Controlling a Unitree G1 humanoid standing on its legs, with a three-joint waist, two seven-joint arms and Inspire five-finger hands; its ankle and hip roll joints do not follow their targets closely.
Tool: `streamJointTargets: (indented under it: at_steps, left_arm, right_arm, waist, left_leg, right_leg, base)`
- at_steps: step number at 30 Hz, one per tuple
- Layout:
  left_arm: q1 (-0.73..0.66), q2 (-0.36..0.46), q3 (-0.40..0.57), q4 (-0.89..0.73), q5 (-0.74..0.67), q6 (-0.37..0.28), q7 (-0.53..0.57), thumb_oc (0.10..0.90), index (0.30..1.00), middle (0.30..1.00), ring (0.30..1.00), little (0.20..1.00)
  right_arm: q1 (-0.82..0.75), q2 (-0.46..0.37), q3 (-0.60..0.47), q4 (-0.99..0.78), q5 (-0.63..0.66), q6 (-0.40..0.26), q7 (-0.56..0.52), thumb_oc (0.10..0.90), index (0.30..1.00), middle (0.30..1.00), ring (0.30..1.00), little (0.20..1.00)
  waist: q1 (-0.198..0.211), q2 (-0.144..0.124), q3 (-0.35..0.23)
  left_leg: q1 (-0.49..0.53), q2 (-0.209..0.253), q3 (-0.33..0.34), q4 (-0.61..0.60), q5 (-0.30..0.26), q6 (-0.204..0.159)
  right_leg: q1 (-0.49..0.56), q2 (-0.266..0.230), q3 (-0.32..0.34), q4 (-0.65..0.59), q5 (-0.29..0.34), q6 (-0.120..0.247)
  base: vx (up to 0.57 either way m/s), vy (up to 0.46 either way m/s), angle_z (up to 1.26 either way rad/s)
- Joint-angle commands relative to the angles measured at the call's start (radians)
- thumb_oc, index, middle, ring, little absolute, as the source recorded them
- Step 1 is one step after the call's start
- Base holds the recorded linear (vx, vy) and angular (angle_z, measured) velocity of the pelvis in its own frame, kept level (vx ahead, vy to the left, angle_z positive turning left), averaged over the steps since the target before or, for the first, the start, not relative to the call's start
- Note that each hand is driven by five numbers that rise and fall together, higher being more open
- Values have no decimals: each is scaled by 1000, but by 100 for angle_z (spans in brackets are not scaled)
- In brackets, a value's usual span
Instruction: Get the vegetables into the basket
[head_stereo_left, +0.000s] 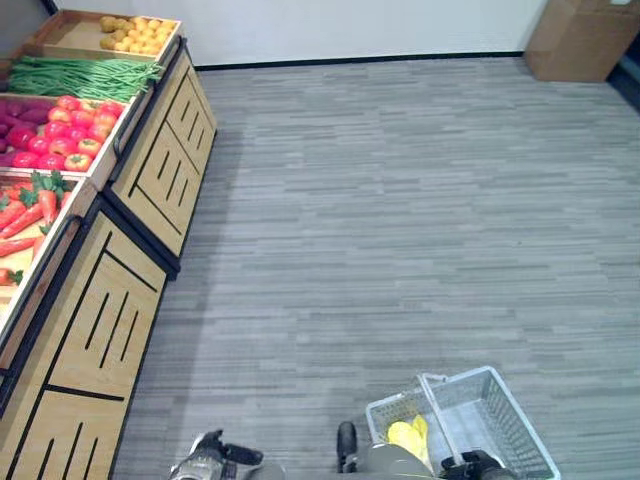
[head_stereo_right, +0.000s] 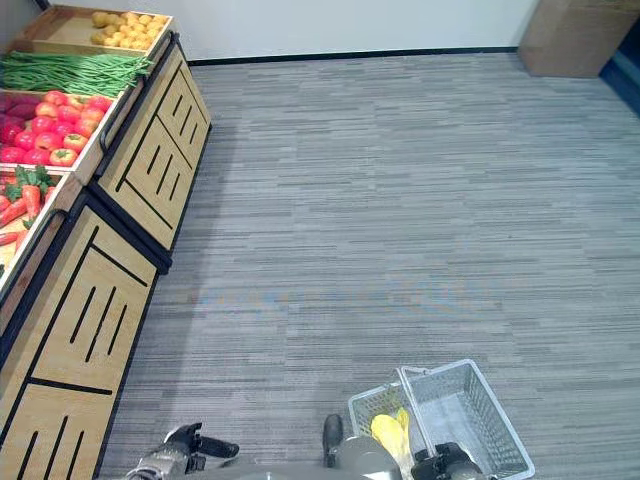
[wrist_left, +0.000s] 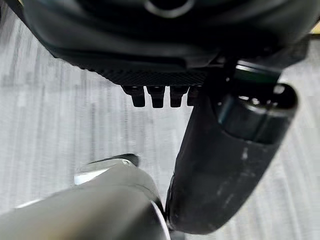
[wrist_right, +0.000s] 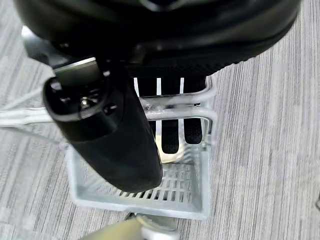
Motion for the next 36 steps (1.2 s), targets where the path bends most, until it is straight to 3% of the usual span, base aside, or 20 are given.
streamJointTargets:
  at_steps: [1, 3, 6, 7, 9, 14, 16, 18, 23, 24, 31, 32, 34, 36]
  left_arm:
    - [27, 23, -17, -39, -11, 13, 15, 900, 1000, 1000, 1000, 1000]
    - [30, 24, -16, -38, -10, 13, 17, 900, 1000, 1000, 1000, 1000]
    - [36, 21, -17, -37, -9, 12, 19, 900, 1000, 1000, 1000, 1000]
    - [38, 20, -16, -38, -14, 11, 23, 900, 1000, 1000, 1000, 1000]
    - [46, 22, -11, -38, -19, 6, 28, 900, 1000, 1000, 1000, 1000]
    - [74, 27, 8, -35, -14, 10, 30, 900, 1000, 1000, 1000, 1000]
    - [89, 32, 27, -24, -20, 10, 28, 900, 1000, 1000, 1000, 1000]
    - [99, 34, 34, -13, -18, 10, 28, 900, 1000, 1000, 1000, 1000]
    - [112, 50, 47, 16, 2, 14, 27, 900, 1000, 1000, 1000, 1000]
    - [112, 50, 46, 16, 2, 14, 27, 900, 1000, 1000, 1000, 1000]
    - [97, 63, 44, -12, -3, 10, 26, 900, 1000, 1000, 1000, 1000]
    - [92, 65, 43, -18, -5, 10, 23, 900, 1000, 1000, 1000, 1000]
    - [91, 67, 42, -17, -4, 11, 22, 900, 1000, 1000, 1000, 1000]
    - [81, 68, 37, -19, 1, 14, 15, 900, 1000, 1000, 1000, 1000]
  right_arm:
    - [17, -31, -17, 23, 14, 14, -11, 400, 300, 300, 300, 300]
    - [21, -35, -14, 27, 5, 16, -11, 400, 300, 300, 300, 300]
    - [24, -36, -6, 25, -6, 16, -13, 400, 300, 300, 300, 300]
    - [28, -35, -2, 21, -10, 13, -16, 400, 300, 300, 300, 300]
    - [27, -36, 2, 13, -7, 7, -22, 400, 300, 300, 300, 300]
    - [26, -32, 10, 20, -17, 5, -16, 400, 300, 300, 300, 300]
    - [25, -26, 17, 28, -27, 9, -10, 400, 300, 300, 300, 300]
    - [31, -21, 16, 33, -28, 8, -7, 400, 300, 300, 300, 300]
    - [32, -2, 13, 34, -38, 10, 6, 400, 300, 300, 300, 300]
    - [32, -2, 13, 34, -38, 10, 6, 400, 300, 300, 300, 300]
    - [23, 11, 17, 19, -42, 14, 14, 400, 300, 300, 300, 300]
    - [22, 14, 16, 17, -45, 16, 17, 400, 300, 300, 300, 300]
    - [19, 15, 17, 16, -46, 17, 16, 400, 300, 300, 300, 300]
    - [15, 15, 11, 8, -42, 16, 18, 400, 300, 300, 300, 300]
  waist:
    - [13, -34, 61]
    - [46, -47, 71]
    - [71, -47, 78]
    - [101, -35, 87]
    - [128, -30, 93]
    - [174, -30, 80]
    - [187, -32, 59]
    - [199, -44, 38]
    - [212, -95, -17]
    - [212, -95, -17]
    - [214, -139, -58]
    - [214, -150, -66]
    - [214, -154, -68]
    - [217, -160, -64]
  left_leg:
    - [66, -21, 161, -123, 184, 106]
    - [-28, -33, 177, -165, 131, 119]
    - [-83, -33, 189, -278, 135, 117]
    - [-128, -41, 171, -390, 215, 107]
    - [-158, -49, 181, -518, 275, 104]
    - [-203, -50, 223, -551, 319, 97]
    - [-192, -48, 210, -548, 329, 107]
    - [-182, -47, 190, -543, 352, 104]
    - [-167, -74, 238, -520, 308, 140]
    - [-167, -74, 238, -520, 308, 140]
    - [-147, -132, 298, -499, 226, 189]
    - [-139, -150, 312, -496, 203, 198]
    - [-131, -156, 316, -496, 192, 203]
    - [-109, -169, 328, -492, 158, 216]
  right_leg:
    - [-50, -56, 103, 45, 5, 86]
    - [5, -63, 126, 18, -7, 102]
    - [53, -62, 144, -3, -26, 114]
    - [103, -44, 168, -13, -46, 116]
    - [170, -25, 225, -20, -87, 113]
    - [275, 3, 310, -26, -137, 97]
    - [313, 3, 342, -34, -159, 95]
    - [341, -16, 357, -48, -169, 103]
    - [363, -100, 374, -61, -170, 155]
    - [363, -100, 374, -61, -170, 155]
    - [312, -181, 375, 11, -50, 229]
    - [299, -204, 372, 36, 16, 258]
    - [287, -210, 372, 53, 44, 270]
    - [248, -227, 358, 150, 158, 308]
  base:
    - [246, -82, 0]
    - [275, -52, 3]
    - [290, 16, -18]
    - [454, 44, -48]
    - [487, 34, -71]
    - [301, 36, -71]
    - [296, 92, -65]
    - [300, 120, -73]
    - [255, 143, -31]
    - [236, 166, -10]
    - [183, 139, -8]
    - [135, 108, -2]
    - [129, 99, -2]
    - [144, 121, -12]
